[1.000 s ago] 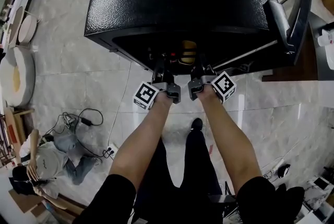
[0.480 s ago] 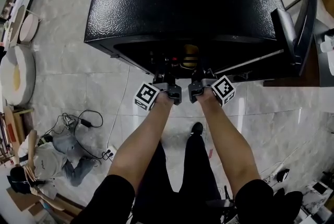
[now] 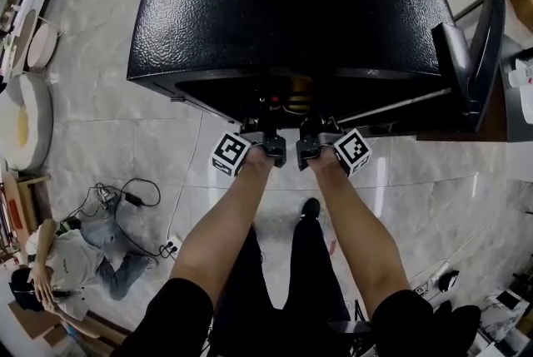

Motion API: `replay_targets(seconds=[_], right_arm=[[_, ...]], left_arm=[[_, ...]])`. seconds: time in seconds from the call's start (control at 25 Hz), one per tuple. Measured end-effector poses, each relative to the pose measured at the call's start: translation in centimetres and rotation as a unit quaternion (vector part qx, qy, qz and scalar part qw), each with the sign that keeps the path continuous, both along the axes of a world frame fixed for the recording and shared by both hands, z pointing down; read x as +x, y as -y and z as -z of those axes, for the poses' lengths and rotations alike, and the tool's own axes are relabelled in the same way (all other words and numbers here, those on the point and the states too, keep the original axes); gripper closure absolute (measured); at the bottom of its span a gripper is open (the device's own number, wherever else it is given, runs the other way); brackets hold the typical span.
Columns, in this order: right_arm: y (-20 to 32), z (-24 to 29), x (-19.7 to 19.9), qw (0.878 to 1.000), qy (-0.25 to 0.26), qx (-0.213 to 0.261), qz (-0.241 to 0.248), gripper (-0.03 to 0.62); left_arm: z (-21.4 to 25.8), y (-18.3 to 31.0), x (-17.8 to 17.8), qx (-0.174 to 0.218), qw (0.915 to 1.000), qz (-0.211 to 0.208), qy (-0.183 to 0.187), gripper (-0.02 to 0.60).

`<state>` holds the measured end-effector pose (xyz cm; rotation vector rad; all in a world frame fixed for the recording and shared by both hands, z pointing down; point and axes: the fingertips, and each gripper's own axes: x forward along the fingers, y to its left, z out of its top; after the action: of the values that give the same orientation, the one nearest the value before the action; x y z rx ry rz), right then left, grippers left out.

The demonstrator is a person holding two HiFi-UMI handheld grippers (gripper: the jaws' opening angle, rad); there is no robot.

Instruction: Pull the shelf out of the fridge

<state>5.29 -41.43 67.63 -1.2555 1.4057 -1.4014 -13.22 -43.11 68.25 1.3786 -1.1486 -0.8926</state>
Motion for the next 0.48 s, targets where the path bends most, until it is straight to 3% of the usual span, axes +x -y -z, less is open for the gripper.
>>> replay_targets(seconds=[0.48], right_arm=[[1.4, -0.8, 1.2, 1.0, -0.005, 0.0, -0.01, 0.505]], left_arm=[[-1.1, 0.7, -0.2, -0.009, 0.9999, 0.004, -0.004, 0.454]])
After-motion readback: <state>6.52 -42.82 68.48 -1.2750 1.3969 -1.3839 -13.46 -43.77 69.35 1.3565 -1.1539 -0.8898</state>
